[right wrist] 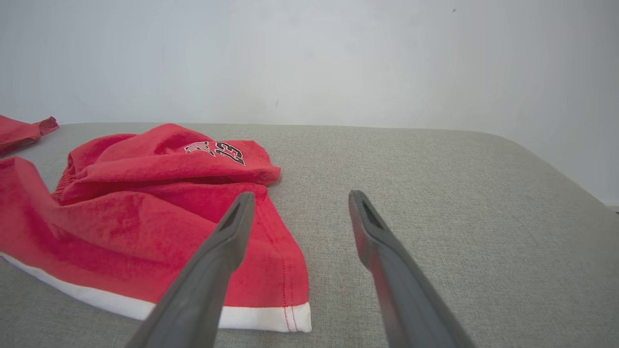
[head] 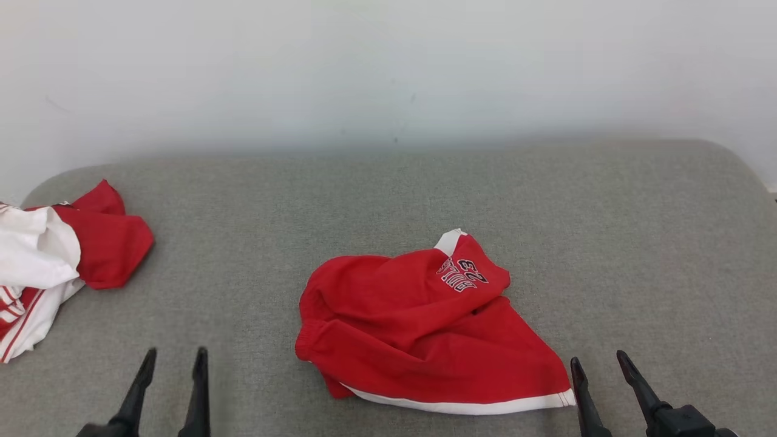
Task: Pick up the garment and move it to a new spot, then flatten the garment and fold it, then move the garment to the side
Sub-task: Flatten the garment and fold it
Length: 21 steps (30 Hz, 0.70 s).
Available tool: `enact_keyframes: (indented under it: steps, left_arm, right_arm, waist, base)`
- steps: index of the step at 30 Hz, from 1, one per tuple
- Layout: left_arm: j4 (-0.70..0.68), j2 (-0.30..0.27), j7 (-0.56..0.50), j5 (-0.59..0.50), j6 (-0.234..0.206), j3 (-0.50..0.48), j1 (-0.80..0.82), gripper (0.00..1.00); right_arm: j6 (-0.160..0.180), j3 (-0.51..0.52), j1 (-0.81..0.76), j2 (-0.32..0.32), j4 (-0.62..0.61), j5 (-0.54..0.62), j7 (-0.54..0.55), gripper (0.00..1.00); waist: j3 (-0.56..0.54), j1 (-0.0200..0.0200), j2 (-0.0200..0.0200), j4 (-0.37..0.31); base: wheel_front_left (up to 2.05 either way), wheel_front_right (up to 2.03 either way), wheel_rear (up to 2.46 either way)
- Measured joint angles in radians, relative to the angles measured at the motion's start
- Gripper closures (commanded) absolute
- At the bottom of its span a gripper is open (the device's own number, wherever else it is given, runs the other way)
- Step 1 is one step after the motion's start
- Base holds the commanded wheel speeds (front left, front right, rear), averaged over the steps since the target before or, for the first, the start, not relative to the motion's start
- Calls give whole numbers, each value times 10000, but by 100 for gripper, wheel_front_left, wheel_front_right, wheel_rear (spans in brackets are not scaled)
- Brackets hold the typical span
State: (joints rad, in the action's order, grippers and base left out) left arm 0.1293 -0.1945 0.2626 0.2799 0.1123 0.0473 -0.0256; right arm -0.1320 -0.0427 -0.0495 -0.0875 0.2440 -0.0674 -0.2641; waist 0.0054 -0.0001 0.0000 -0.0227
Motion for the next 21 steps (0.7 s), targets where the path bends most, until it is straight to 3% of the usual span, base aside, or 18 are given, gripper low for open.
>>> enact_keyframes:
  steps: [7,11,16,21]
  left_arm:
    - [-370,408,0,-385,-25,-673,-749,0]
    - [-134,405,0,-489,107,-508,-829,0]
    - [767,-353,0,-692,171,957,-606,0]
    - [1505,-1266,0,-318,188,2650,621,0]
  right_arm:
    - [0,48,-194,2,-31,-4,0,0]
    - [0,48,-274,-48,82,-10,0,0]
    - [0,-44,-115,-238,470,-12,0,0]
    - [0,-201,348,-418,1122,-23,0,0]
  waist:
    - [-77,0,0,42]
    - [-63,-1,0,54]
    - [44,0,0,41]
    - [331,1,0,-12]
  base:
    - [0,0,0]
    - [0,0,0]
    - [0,0,0]
    - [0,0,0]
